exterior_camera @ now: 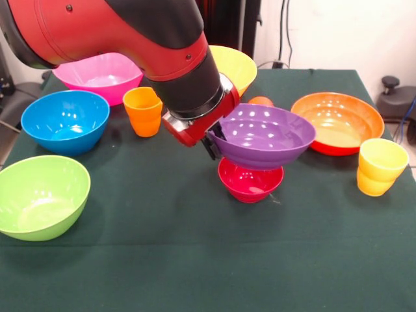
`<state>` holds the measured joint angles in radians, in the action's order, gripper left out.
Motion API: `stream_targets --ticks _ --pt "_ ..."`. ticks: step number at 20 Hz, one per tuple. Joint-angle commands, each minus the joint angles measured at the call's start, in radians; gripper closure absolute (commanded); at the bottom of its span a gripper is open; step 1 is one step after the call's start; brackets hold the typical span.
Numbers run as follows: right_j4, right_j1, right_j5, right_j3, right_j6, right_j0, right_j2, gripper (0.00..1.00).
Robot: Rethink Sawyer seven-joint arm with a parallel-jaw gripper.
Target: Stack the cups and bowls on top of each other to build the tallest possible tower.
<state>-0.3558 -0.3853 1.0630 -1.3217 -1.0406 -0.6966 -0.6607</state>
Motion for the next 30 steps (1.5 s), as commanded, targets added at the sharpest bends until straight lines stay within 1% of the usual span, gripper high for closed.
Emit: stream_targets --ticks 1,7,13,21,30 --pt "-0.053 0.060 -0.050 0.033 0.131 0.009 -0.024 1.00" --pt "-0.065 0.069 -0.045 0.046 0.135 0.014 -0.018 1.00" --pt "-0.099 0.078 -0.030 0.052 0.140 0.024 0.001 1.00" --pt "-0.108 0.072 -0.049 0.038 0.136 0.006 -0.022 1.00" --pt "-0.118 0.069 -0.064 0.034 0.136 0.004 -0.024 1.00"
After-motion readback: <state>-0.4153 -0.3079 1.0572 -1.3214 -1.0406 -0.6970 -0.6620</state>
